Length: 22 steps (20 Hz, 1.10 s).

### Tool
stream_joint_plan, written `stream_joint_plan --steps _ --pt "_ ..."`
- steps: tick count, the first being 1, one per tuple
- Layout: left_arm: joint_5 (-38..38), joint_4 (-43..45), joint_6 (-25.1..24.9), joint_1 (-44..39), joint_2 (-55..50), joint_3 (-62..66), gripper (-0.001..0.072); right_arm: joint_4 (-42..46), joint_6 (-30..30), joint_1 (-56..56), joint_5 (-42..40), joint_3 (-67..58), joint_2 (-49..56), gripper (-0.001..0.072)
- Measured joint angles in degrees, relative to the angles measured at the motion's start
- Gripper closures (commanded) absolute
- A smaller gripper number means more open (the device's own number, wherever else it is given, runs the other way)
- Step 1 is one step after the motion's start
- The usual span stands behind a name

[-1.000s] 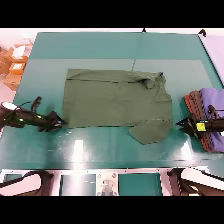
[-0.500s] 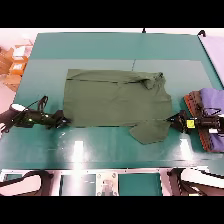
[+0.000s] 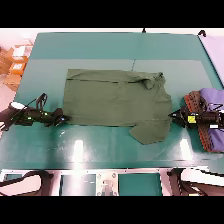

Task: Fold the shirts.

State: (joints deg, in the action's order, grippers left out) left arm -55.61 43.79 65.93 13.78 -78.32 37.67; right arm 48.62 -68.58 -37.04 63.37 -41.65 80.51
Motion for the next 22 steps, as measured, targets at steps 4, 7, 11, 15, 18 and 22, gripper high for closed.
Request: stream_joint_plan --steps 4,7,11,15,18,22 --pt "-0.1 -0.2 0.0 0.0 0.0 0.0 0.0682 2.4 0.0 0.5 1.2 -1.5 0.7 0.0283" --pt "-0.1 -0.6 0.0 0.0 0.0 0.1 0.0683 1.0 0.0 3.3 2.5 -1.7 2.8 0.0323" --pt "-0.6 -0.8 0.0 0.0 0.0 0.5 0.0683 1.0 0.5 6.5 3.5 -2.2 4.5 0.0635" --pt "-4.3 -0.6 0.1 0.0 1.2 5.5 0.0683 1.9 0.7 7.2 7.7 -7.0 3.0 0.0694" --pt "-8.5 -1.0 0.7 -0.1 6.6 14.5 0.0683 0.0 -1.2 7.5 12.3 -16.1 -2.4 0.0694" --pt "-11.5 -1.4 2.2 -0.1 18.6 33.6 0.0682 -3.5 -4.6 7.5 15.7 -34.8 -12.8 0.0694"
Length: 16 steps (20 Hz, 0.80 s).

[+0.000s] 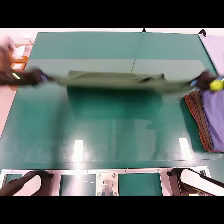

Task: Fold the shirts.

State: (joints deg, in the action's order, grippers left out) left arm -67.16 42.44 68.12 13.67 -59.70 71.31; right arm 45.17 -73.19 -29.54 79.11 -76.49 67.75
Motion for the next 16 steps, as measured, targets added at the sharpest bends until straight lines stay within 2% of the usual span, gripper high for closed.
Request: stream_joint_plan --steps 5,9,13,16 --pt "1.7 0.7 0.6 0.1 12.0 28.1 0.0683 -0.2 -2.6 0.0 -3.1 -23.5 -13.5 0.0694" --pt "2.0 4.8 1.7 0.1 16.4 41.7 0.0682 5.5 -3.7 0.0 -9.4 -31.2 -23.4 0.0694" --pt "0.2 11.8 4.7 0.1 17.5 42.1 0.0682 9.5 -4.2 0.0 -12.0 -30.9 -27.1 0.0694" --pt "-0.5 14.2 5.9 0.1 16.6 35.1 0.0682 6.7 -4.2 0.1 -13.0 -24.2 -26.4 0.0694"
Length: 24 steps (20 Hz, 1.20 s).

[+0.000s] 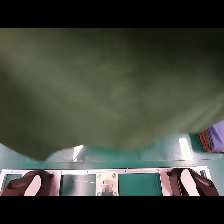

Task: Fold the shirts.

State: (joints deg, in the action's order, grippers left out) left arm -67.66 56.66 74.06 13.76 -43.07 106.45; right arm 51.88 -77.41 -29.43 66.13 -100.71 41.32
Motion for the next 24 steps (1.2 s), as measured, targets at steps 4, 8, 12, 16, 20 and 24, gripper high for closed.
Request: stream_joint_plan --steps 4,8,12,16,20,24 --pt "0.5 -3.3 -1.7 -0.1 -5.7 -13.9 0.0682 -5.8 3.0 0.5 -1.9 15.4 5.1 0.0694" --pt "5.9 -9.7 -8.1 -0.1 -17.4 -26.8 0.0682 -8.4 7.3 5.3 -10.2 30.1 14.8 0.0694" --pt "12.5 -15.1 -12.9 -0.1 -32.3 -31.2 0.0682 -9.4 9.5 10.6 -20.2 34.0 30.1 0.0694" --pt "17.9 -20.8 -16.2 -0.1 -43.6 -32.3 0.0681 -9.9 9.0 12.5 -24.3 29.2 45.0 0.0694" --pt "19.7 -22.7 -17.4 -0.1 -48.5 -32.4 0.0682 -8.6 7.9 12.5 -23.7 24.5 52.3 0.0694" --pt "16.2 -19.4 -16.1 -0.1 -49.9 -32.4 0.0682 -2.8 7.2 10.8 -16.5 23.3 54.4 0.0695"
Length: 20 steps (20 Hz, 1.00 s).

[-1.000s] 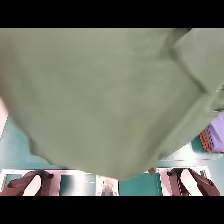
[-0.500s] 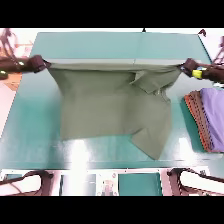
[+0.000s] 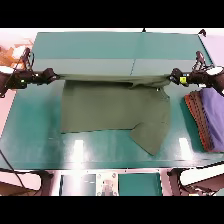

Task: Fold the shirts.

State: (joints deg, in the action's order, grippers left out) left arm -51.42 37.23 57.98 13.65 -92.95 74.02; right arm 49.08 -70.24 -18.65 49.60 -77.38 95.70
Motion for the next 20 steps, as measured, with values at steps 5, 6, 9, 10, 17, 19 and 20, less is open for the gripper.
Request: stream_joint_plan --steps 5,6,9,10,17,19,20 --pt "-4.5 10.3 8.2 -2.0 -0.4 0.0 0.0681 6.2 -0.6 -0.6 5.4 2.6 0.7 0.0695" --pt "-4.8 12.2 9.6 -2.8 -0.5 0.0 0.0682 6.8 -0.6 -0.7 5.7 3.2 0.7 0.0695" --pt "-5.4 16.6 13.0 -5.5 -0.9 0.0 0.0682 7.9 -0.6 -0.8 6.2 4.3 0.8 0.0694" --pt "-5.8 18.0 14.2 -6.3 -1.2 0.0 0.0682 8.1 -0.7 -0.8 6.4 4.5 0.8 0.0694" --pt "-12.2 26.8 21.8 -8.4 -2.4 0.0 0.0681 7.7 -0.7 -0.8 7.1 5.0 0.8 0.0650" --pt "-12.4 27.5 22.8 -8.5 -2.4 0.0 0.0605 7.3 -0.7 -0.8 7.3 4.8 0.8 0.0537" --pt "-12.3 27.6 23.1 -8.5 -2.4 0.0 0.0337 6.8 -0.9 -0.9 7.8 4.4 0.8 0.0521"
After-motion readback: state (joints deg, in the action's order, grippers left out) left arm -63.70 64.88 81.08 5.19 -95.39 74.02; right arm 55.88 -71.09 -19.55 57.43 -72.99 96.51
